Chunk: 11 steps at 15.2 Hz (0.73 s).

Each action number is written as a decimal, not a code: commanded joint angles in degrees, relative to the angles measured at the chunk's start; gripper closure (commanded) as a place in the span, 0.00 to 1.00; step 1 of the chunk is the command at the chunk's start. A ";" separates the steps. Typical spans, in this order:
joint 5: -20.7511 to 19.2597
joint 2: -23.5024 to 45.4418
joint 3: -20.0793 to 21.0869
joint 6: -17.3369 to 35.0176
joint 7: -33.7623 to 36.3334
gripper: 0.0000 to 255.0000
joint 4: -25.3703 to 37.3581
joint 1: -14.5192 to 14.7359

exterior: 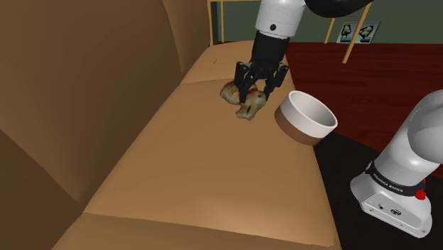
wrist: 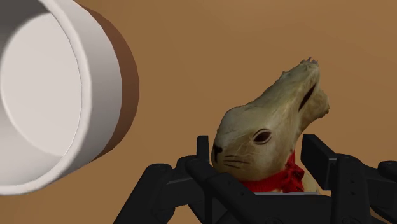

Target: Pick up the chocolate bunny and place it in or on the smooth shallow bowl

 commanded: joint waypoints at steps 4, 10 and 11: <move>-0.68 -0.41 -0.84 -3.94 0.43 1.00 3.54 -0.28; -1.45 -0.36 -1.61 -8.44 1.09 1.00 8.10 -0.62; -1.58 -0.30 -1.73 -9.18 1.20 1.00 8.90 -0.68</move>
